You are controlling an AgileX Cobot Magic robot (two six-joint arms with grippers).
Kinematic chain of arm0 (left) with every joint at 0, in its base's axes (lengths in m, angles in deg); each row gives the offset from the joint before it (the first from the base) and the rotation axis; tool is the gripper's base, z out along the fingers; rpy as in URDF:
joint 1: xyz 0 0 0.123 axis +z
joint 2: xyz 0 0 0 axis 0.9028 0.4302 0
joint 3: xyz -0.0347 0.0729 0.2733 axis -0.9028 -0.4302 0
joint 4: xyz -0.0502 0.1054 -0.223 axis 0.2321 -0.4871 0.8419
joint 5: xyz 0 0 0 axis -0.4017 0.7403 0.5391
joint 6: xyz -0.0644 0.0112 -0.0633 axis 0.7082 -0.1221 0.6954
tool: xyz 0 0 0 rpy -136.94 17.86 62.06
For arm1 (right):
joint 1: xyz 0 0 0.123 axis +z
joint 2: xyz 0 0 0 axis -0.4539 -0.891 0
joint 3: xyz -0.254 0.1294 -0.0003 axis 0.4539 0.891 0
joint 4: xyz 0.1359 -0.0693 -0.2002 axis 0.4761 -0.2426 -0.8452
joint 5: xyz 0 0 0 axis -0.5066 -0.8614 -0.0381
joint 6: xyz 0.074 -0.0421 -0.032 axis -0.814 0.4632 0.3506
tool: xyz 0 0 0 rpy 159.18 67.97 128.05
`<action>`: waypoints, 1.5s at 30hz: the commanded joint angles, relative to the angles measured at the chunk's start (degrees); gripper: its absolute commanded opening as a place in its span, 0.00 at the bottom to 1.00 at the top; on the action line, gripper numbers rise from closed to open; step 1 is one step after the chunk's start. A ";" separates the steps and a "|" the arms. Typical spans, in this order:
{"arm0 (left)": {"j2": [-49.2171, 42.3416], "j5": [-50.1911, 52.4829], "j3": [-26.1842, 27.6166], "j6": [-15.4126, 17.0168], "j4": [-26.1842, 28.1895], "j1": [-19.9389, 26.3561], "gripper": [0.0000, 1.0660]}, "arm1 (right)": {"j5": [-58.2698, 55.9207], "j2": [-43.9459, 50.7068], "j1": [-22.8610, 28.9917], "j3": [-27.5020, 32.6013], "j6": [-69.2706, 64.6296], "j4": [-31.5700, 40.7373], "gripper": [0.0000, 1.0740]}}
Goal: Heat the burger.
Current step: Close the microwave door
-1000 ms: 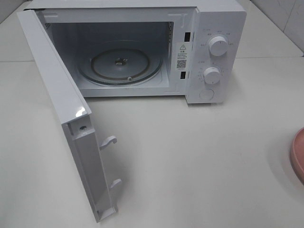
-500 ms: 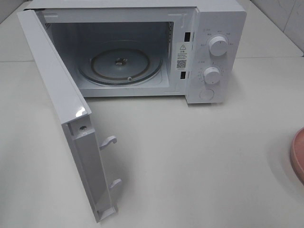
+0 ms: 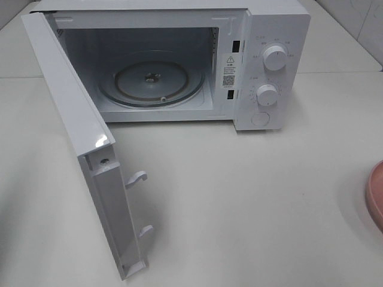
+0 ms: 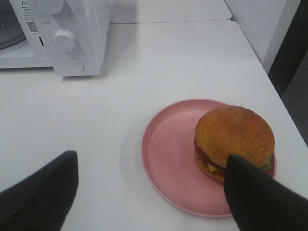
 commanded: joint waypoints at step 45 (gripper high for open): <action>68.12 46.81 17.99 18.62 -29.62 -12.49 0.00 | 0.74 1.66 -0.23 0.00 0.74 -0.06 0.71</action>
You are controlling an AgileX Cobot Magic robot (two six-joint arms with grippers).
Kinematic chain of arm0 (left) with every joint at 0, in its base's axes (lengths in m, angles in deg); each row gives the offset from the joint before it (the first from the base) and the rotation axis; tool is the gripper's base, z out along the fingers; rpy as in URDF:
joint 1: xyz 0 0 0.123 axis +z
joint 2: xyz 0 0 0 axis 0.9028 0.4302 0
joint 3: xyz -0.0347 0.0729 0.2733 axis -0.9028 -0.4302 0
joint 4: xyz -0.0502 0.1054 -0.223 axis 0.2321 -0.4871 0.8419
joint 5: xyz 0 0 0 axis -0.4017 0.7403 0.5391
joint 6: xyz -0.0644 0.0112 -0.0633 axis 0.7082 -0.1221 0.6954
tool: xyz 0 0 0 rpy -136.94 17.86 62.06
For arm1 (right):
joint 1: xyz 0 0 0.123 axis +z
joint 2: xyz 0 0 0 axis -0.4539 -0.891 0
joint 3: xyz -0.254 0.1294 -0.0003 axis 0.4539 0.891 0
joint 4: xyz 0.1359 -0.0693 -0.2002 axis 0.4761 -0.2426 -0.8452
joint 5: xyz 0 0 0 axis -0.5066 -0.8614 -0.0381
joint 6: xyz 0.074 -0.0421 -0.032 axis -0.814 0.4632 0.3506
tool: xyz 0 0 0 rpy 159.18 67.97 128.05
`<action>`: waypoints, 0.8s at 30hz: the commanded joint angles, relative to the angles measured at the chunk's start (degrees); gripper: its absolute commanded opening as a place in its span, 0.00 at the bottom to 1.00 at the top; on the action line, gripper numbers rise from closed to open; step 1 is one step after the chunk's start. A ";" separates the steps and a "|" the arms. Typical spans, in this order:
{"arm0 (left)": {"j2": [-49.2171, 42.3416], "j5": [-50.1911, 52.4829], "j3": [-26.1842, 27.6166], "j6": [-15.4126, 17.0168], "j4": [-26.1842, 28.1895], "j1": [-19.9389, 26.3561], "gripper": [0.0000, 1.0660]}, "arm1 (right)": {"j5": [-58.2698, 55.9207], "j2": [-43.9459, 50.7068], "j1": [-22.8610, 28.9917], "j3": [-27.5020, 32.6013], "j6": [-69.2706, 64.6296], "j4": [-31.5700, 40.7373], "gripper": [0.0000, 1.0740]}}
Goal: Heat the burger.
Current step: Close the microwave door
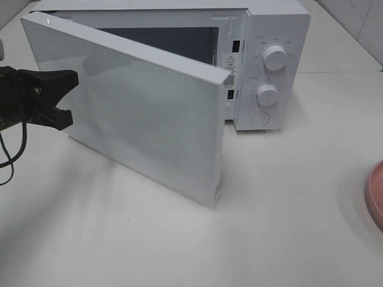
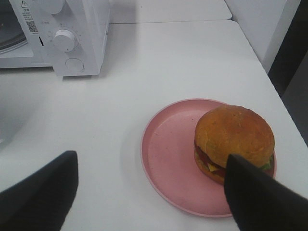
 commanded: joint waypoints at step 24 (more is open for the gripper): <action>7.05 -11.17 15.01 -1.66 12.78 -16.50 0.00 | 0.74 1.66 -0.23 0.00 0.69 -0.06 0.71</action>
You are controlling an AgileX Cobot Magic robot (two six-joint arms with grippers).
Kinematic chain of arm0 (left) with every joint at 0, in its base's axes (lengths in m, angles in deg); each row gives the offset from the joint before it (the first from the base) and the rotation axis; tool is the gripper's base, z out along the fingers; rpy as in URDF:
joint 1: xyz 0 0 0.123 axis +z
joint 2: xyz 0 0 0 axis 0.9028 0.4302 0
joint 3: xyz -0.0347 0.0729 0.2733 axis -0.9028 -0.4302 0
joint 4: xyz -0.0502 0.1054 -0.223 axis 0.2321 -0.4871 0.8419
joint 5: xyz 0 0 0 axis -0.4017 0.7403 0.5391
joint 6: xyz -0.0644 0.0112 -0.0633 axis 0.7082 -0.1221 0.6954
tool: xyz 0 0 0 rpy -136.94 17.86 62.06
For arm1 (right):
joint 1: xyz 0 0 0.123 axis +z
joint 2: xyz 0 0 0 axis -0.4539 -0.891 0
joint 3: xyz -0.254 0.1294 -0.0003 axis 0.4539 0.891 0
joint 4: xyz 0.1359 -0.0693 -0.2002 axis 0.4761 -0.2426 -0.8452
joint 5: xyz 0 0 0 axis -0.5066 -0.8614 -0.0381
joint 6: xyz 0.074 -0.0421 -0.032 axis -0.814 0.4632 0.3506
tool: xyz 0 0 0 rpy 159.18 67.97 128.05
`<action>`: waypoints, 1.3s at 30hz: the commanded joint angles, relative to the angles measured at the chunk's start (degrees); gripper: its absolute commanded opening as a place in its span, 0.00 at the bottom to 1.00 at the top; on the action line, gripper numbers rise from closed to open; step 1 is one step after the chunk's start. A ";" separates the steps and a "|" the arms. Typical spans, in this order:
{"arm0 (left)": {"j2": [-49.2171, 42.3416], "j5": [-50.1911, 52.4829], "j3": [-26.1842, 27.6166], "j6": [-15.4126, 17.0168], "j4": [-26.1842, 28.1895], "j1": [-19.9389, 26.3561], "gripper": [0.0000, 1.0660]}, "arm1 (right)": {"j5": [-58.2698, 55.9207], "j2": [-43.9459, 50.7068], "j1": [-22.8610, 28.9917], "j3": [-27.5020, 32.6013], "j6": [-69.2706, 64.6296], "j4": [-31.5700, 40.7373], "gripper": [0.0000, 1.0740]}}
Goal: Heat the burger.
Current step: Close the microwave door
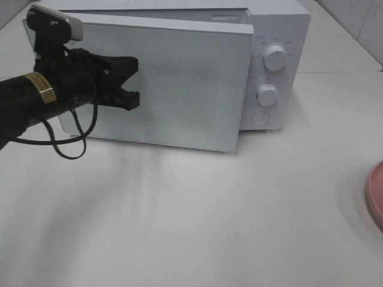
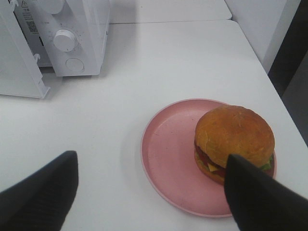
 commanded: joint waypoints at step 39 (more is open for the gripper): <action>14.61 -17.36 29.34 -15.99 22.63 -9.91 0.00 | 0.74 1.66 -0.23 0.00 0.69 -0.06 0.71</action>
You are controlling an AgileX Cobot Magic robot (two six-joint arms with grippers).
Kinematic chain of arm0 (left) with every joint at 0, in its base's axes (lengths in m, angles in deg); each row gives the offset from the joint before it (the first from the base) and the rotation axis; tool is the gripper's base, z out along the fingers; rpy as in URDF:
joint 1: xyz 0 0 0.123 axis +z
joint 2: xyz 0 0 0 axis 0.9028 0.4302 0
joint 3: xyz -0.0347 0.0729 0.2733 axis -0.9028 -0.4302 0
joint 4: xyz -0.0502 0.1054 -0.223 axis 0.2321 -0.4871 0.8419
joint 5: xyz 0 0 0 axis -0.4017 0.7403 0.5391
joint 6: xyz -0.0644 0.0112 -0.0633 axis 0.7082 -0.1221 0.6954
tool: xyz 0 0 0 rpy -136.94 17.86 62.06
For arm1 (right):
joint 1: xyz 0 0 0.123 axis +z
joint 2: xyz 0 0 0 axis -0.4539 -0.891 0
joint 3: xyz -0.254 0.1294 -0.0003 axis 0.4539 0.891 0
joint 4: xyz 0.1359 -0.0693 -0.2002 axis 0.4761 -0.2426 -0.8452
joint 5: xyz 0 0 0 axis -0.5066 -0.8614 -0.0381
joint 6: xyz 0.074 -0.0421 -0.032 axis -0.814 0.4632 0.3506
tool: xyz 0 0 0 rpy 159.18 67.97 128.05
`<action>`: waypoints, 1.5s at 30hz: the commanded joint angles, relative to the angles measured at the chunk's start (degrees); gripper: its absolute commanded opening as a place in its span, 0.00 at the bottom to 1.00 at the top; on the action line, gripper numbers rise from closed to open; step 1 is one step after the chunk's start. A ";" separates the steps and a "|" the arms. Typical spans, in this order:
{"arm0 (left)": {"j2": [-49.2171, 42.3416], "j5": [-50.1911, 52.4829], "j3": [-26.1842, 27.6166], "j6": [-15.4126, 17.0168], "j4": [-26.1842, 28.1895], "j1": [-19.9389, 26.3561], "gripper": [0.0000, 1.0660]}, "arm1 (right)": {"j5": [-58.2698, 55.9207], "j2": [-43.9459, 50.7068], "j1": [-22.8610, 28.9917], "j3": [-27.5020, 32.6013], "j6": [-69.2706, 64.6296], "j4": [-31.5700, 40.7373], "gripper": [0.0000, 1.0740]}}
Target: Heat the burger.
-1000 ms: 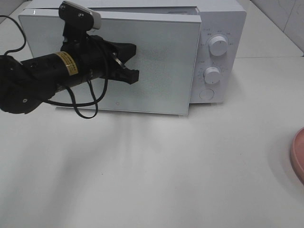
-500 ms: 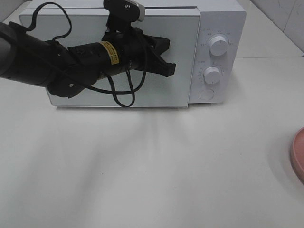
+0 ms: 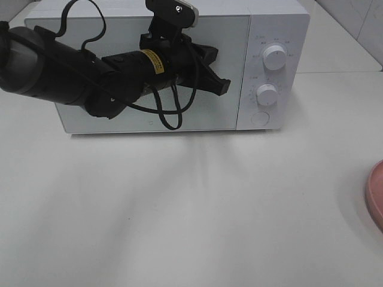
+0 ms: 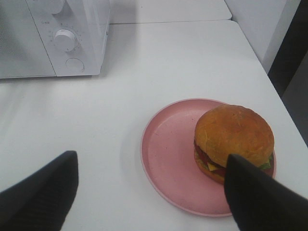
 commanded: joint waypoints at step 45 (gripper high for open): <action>-28.71 -89.27 -7.45 -2.58 10.31 -4.70 0.94 | 0.69 1.66 -0.23 0.00 0.69 -0.11 0.71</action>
